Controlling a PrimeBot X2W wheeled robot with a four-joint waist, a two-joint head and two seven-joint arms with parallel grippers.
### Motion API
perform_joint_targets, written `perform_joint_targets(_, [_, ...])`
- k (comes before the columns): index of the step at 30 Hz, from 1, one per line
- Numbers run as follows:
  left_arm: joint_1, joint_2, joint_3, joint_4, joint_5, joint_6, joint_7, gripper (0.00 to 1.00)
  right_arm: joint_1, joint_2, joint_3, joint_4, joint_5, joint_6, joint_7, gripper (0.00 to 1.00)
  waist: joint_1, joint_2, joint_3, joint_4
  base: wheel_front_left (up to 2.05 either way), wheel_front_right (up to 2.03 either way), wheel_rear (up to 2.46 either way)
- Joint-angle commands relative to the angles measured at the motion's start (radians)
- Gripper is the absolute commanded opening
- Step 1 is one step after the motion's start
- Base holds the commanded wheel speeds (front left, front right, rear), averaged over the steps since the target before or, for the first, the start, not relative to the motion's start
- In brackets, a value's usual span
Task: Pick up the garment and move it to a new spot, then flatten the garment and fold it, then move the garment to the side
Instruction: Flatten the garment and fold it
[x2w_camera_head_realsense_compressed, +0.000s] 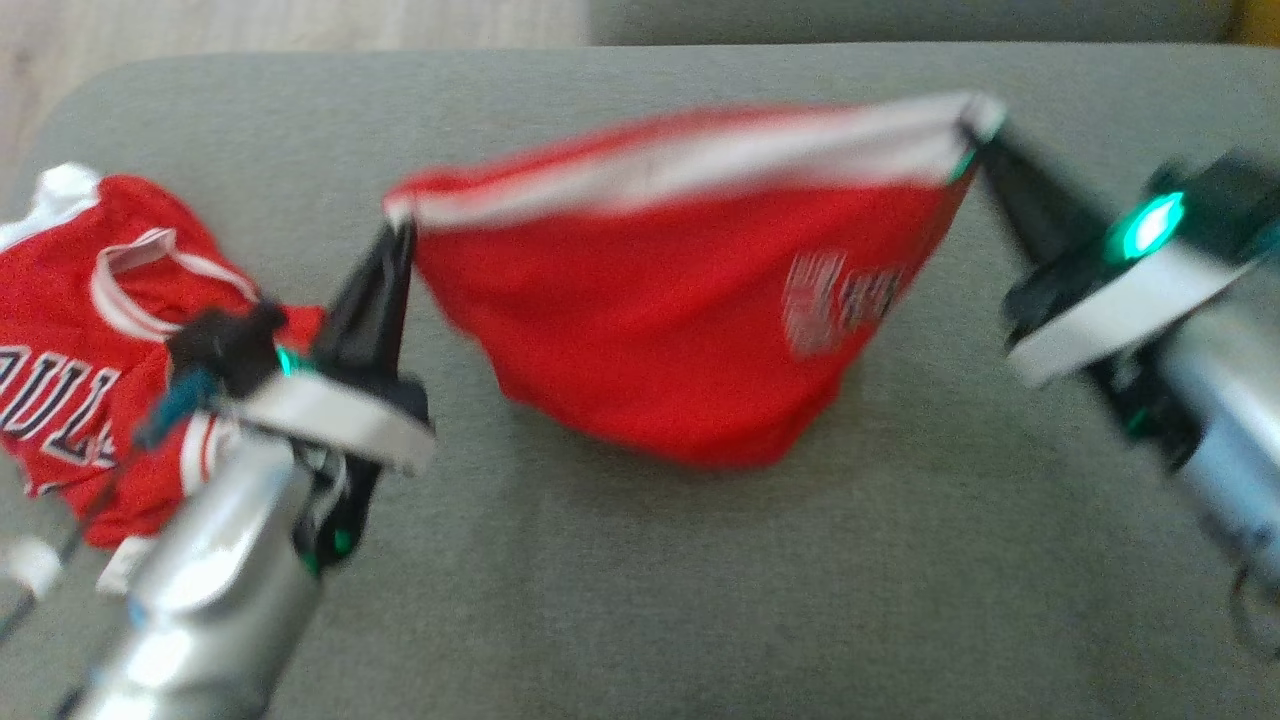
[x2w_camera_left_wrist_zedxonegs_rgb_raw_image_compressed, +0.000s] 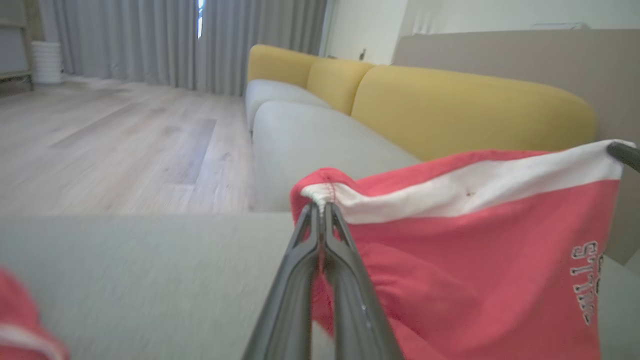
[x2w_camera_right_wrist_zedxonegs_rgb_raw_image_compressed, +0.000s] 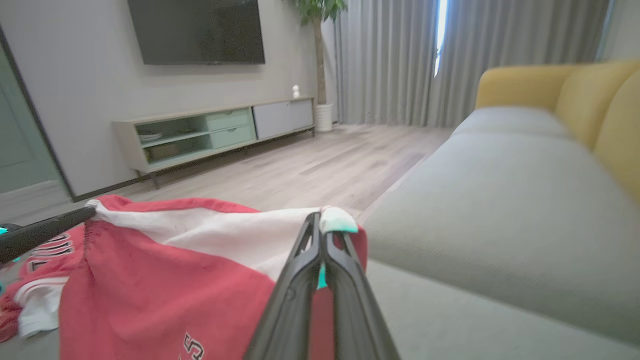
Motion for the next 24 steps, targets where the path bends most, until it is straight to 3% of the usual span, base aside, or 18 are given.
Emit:
perform_joint_targets(1, [-0.084, 0.035, 0.033, -0.038, -0.002, -0.005, 0.000, 0.00, -0.036, -0.030, -0.017, -0.030, -0.010, 0.005, -0.011, 0.00, 0.0000, 0.0000, 0.011, -0.025, 0.00, 0.00, 0.00])
perform_joint_targets(10, [-0.520, 0.016, -0.022, -0.001, -0.026, -0.006, -0.020, 0.00, -0.375, -0.160, -0.083, -0.049, -0.123, 0.005, -0.011, 0.00, 0.0000, 0.0000, 0.113, -0.127, 0.00, 0.00, 0.00])
perform_joint_targets(15, [-0.696, -0.031, 0.035, 0.012, 0.015, -0.006, -0.024, 0.00, -0.516, -0.187, -0.148, -0.054, -0.166, 0.005, -0.011, 0.00, 0.0000, 0.0000, 0.142, -0.165, 0.00, 0.00, 0.00])
perform_joint_targets(19, [-0.686, -0.048, 0.048, -0.025, 0.044, -0.006, -0.025, 0.00, -0.521, -0.202, -0.187, -0.079, -0.173, 0.005, -0.011, 0.00, 0.0000, 0.0000, 0.140, -0.182, 0.00, 0.00, 0.00])
perform_joint_targets(24, [-0.500, -0.020, -0.029, -0.099, 0.042, -0.006, -0.025, 0.00, -0.343, -0.213, -0.198, -0.127, -0.147, 0.005, -0.011, 0.00, 0.0000, 0.0000, 0.132, -0.191, 0.00, 0.00, 0.00])
